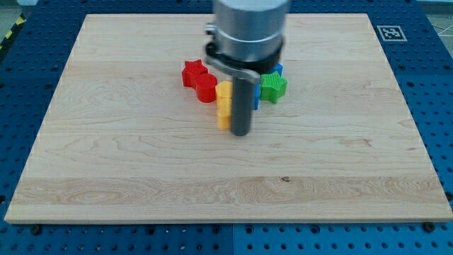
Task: Move the yellow heart above the red star
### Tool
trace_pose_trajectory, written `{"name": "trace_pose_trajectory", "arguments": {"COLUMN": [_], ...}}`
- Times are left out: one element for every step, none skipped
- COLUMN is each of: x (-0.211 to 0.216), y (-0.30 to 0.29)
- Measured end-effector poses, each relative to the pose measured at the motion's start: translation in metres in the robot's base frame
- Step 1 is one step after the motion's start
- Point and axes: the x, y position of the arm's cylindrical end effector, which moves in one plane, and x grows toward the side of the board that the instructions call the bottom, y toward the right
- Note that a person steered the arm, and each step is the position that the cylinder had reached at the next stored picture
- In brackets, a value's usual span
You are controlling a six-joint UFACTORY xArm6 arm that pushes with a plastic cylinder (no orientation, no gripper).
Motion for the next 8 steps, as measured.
{"name": "trace_pose_trajectory", "arguments": {"x": [-0.007, -0.007, 0.016, 0.027, 0.002, -0.016, -0.02, -0.026], "y": [-0.05, -0.065, -0.031, 0.021, 0.027, 0.013, -0.022, -0.061]}}
